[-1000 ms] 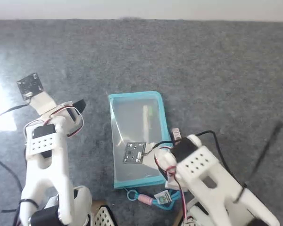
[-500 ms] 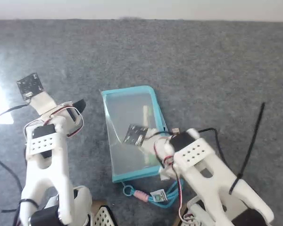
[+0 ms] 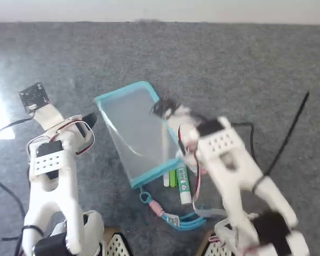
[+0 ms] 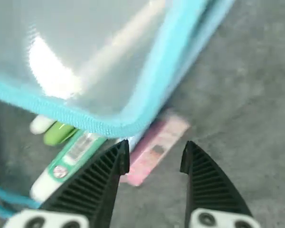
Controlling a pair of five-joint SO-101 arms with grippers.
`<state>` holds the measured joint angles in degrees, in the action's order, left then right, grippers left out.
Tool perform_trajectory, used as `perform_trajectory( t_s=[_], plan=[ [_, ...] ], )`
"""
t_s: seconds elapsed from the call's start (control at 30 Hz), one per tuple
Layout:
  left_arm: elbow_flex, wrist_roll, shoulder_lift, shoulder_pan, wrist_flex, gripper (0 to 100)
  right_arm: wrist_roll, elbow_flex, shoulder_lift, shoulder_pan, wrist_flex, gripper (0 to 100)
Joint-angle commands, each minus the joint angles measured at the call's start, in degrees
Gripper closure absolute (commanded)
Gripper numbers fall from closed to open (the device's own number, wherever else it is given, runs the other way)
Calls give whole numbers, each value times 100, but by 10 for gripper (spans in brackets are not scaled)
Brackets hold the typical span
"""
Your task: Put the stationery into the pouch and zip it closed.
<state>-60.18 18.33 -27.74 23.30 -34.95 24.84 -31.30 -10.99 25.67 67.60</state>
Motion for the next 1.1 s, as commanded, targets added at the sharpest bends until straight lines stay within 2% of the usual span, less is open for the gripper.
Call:
perform_trajectory(
  t_s=[0.0,0.17,0.23,0.3,0.43,0.53,0.6,0.77,0.9,1.07],
  plan=[
    [22,-88,-211,-26,132,683,-132,1600,822,-488,558,813],
    [22,-88,-211,-26,141,683,-475,2075,136,-312,1156,791],
    [31,-88,-211,-26,132,683,-598,1802,-462,40,1253,764],
    [66,-97,-211,26,132,683,-695,1284,-954,699,1349,750],
    [391,-97,-220,774,123,683,-1257,-264,-1411,2105,576,737],
    [822,-88,-211,1837,97,683,-1582,-1099,-1420,2457,-251,735],
    [936,-88,-211,2268,-35,683,-1785,-1336,-1420,2527,-541,738],
    [1015,-211,-202,2708,193,683,-3033,-1354,-1420,3415,-303,738],
    [1059,-211,-202,3042,281,683,-3147,-1407,-1420,4013,-330,737],
    [1147,-211,-202,3112,255,683,-3279,-1556,-1420,4092,-374,738]
  ],
)
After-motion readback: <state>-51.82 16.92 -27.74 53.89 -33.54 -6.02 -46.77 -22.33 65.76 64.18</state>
